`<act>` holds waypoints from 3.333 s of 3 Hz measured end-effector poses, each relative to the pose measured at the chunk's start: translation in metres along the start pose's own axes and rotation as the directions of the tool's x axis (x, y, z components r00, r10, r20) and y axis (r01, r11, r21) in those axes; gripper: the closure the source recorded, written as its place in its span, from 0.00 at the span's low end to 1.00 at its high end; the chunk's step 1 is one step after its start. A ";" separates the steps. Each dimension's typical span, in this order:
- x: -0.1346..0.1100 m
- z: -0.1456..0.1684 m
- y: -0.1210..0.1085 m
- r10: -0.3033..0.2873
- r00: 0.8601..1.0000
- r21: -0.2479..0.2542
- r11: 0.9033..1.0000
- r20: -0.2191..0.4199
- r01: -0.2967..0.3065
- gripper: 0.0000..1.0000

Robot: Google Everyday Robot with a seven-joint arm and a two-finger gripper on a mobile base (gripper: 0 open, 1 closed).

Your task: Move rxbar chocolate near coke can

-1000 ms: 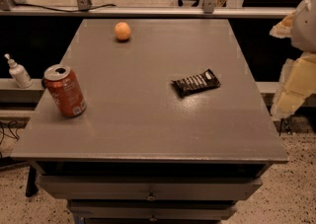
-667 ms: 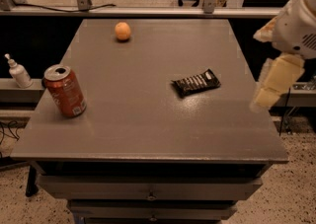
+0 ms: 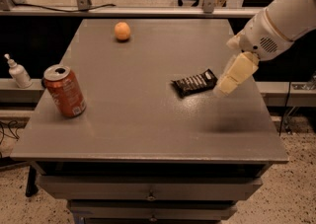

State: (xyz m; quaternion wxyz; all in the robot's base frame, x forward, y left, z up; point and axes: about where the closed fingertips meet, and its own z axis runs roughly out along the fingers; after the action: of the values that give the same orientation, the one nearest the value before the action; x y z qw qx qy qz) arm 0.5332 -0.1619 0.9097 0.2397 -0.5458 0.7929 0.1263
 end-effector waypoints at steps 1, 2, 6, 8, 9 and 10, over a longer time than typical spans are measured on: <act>-0.001 0.034 -0.014 0.061 0.997 -0.030 0.998 0.054 -0.059 0.00; 0.000 0.064 -0.022 0.104 0.991 -0.050 0.994 0.088 -0.099 0.00; 0.008 0.087 -0.040 0.171 0.976 -0.027 0.985 0.138 -0.169 0.65; 0.039 0.070 -0.030 0.214 0.971 0.002 0.976 0.109 -0.216 1.00; 0.040 0.069 -0.029 0.216 0.970 0.003 0.976 0.109 -0.217 1.00; 0.040 0.068 -0.029 0.216 0.970 0.003 0.976 0.110 -0.217 1.00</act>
Offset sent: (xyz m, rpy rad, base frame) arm 0.0566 0.0320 -0.0856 0.1817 0.0696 -0.0959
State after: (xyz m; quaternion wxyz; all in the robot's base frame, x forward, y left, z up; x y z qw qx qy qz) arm 0.5651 -0.1734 0.8325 0.2713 -0.4465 0.8344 0.1753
